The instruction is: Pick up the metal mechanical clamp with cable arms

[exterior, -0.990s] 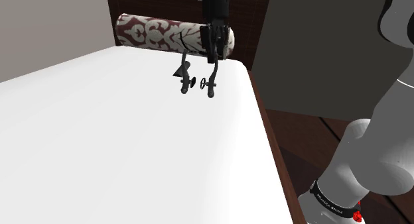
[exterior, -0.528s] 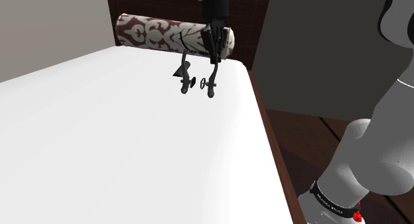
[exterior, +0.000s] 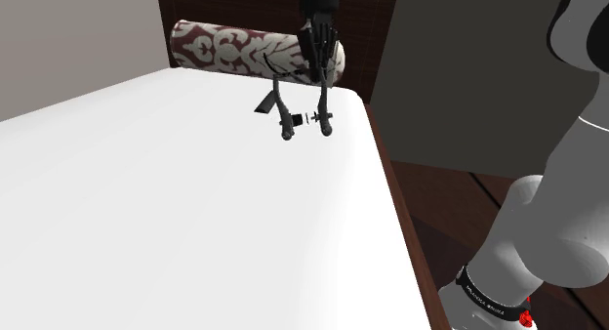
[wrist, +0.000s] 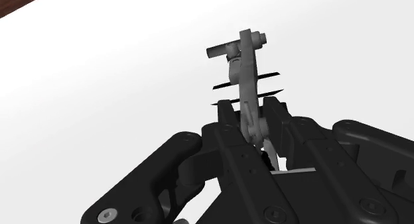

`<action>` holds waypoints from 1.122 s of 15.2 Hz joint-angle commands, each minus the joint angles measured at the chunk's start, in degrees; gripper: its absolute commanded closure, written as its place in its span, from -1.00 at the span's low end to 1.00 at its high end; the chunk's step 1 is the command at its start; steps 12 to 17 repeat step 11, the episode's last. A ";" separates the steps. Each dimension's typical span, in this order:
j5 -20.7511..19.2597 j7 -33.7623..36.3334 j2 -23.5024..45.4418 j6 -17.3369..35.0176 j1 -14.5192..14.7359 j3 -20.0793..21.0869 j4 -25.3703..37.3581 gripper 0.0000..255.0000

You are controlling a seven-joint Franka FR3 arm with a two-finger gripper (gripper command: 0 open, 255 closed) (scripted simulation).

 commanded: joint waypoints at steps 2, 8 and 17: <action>-0.08 0.21 1.28 -2.82 0.06 0.05 4.09 1.00; -0.33 0.72 4.84 -9.01 0.27 0.22 13.83 1.00; -0.39 0.83 5.69 -10.31 0.33 0.26 15.98 1.00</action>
